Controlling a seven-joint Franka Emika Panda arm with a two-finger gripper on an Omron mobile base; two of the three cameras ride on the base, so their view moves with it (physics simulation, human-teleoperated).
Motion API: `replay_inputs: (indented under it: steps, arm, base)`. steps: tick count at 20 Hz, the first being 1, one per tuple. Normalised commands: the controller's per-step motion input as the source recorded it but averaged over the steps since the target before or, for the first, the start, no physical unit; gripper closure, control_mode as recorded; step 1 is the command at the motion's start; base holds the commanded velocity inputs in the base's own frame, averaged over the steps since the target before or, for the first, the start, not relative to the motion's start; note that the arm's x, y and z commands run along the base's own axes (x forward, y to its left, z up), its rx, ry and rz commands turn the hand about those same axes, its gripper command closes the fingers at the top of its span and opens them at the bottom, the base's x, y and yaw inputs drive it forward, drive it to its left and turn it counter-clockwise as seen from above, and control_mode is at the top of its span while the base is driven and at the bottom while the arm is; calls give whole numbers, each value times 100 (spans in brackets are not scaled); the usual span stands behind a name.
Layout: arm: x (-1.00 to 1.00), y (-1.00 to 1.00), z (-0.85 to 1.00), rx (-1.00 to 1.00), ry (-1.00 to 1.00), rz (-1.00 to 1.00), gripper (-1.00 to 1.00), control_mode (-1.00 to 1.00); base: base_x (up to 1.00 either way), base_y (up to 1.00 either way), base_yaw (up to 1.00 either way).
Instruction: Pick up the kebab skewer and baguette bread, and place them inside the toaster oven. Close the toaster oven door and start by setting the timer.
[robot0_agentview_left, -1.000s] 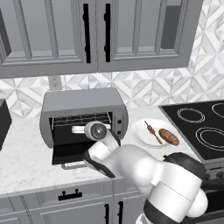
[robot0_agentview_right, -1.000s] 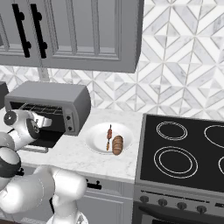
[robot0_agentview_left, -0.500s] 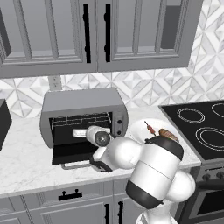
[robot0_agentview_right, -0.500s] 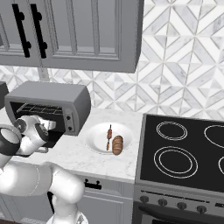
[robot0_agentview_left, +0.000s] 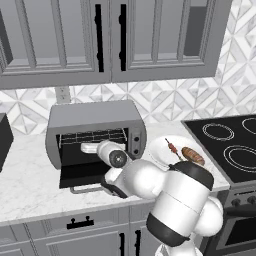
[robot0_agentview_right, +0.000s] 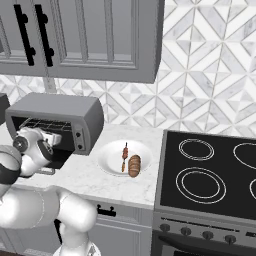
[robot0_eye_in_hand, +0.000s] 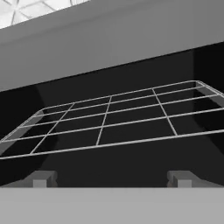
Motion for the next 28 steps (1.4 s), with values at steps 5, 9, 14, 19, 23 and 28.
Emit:
replay_inputs:
  steps: [5, 9, 14, 19, 23, 28]
  arm:
    - [0, 5, 32, 0, 0, 0, -100, -100]
    - [11, 10, 15, -2, 0, 0, -100, -100]
    - [28, 3, 0, 0, 1, 0, -100, -100]
    - [16, 0, -5, 0, 1, 0, -100, -100]
    - [2, 0, -29, 0, 0, 2, -100, -100]
    - [15, 0, -25, 0, 0, 2, -100, -100]
  base:
    - [0, 0, 0]
    - [0, 0, 0]
    - [0, 0, 0]
    - [0, 0, 0]
    - [0, 0, 0]
    - [0, 0, 0]
